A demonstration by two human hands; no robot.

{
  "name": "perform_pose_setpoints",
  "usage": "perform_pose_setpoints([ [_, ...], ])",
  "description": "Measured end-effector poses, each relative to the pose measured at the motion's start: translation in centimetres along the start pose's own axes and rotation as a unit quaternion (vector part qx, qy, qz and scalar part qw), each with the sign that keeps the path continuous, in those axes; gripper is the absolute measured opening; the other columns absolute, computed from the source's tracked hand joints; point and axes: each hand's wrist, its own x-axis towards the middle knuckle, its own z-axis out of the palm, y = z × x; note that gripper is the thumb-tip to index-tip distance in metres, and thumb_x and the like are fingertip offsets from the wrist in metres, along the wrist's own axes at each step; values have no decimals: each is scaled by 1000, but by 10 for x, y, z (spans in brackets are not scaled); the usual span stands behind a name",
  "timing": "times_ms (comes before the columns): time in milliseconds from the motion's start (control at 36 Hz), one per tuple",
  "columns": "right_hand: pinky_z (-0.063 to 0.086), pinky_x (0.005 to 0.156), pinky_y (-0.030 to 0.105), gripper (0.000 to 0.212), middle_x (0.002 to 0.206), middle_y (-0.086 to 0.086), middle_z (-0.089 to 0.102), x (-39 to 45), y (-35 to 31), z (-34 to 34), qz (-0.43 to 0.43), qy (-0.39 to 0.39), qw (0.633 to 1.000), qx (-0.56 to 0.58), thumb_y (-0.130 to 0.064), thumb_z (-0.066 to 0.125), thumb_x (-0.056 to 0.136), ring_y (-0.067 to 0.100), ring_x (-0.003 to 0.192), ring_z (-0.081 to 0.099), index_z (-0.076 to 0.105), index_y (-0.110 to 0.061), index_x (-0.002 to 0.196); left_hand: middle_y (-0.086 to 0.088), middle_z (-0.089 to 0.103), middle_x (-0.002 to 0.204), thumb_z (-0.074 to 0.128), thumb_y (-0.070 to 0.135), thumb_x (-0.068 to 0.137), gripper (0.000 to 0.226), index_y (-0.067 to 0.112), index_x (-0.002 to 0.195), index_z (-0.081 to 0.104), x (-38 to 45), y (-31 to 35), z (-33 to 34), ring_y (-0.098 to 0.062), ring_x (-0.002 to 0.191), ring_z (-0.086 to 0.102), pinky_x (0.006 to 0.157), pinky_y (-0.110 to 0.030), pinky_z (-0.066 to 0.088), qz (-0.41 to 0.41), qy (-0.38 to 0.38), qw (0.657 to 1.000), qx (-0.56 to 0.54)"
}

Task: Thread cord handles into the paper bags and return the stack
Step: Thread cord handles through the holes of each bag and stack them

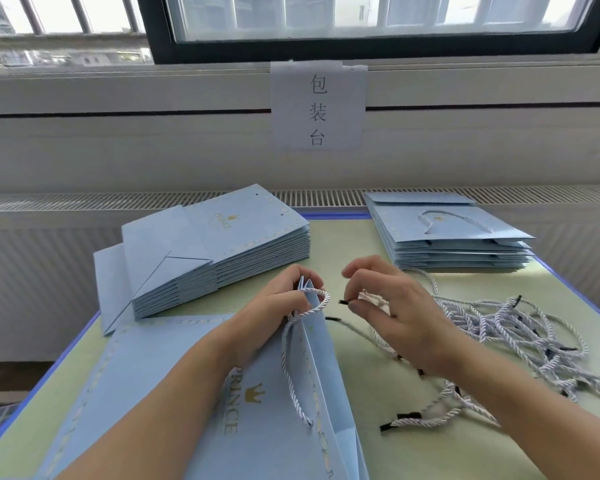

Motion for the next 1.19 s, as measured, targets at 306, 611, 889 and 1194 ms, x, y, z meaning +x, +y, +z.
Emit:
perform_pose_setpoints([
  [306, 34, 48, 11, 20, 60, -4, 55, 14, -8, -11, 154, 30, 971, 178, -1, 58, 90, 0, 47, 41, 57, -14, 74, -8, 53, 92, 50, 16, 63, 37, 8, 99, 55, 1, 0, -1, -14, 72, 49, 62, -26, 40, -1, -3, 1000, 2],
  [611, 39, 57, 23, 32, 57, -15, 56, 22, -13, 16, 143, -124, 981, -49, -23, 70, 82, -1, 55, 48, 56, -35, 56, -10, 53, 91, 51, 14, 62, 34, 9, 95, 54, 2, 0, -1, -17, 74, 51, 68, -31, 41, 0, -1, 1000, -10],
  [889, 35, 53, 12, 38, 53, -15, 57, 21, -15, 18, 122, -166, 968, 140, -7, 69, 85, -4, 51, 45, 63, -32, 56, -8, 53, 86, 51, 16, 63, 29, 13, 92, 53, 3, -1, -2, -18, 74, 50, 68, -33, 40, 1, 0, 1000, -1],
  [1194, 42, 58, 16, 20, 65, 1, 63, 20, -10, 31, 160, -134, 946, 249, 0, 63, 88, 3, 56, 53, 69, -11, 73, -5, 54, 82, 45, 15, 60, 33, 14, 92, 51, 5, -3, -2, -22, 72, 47, 74, -39, 39, -21, 17, 1000, -16],
])
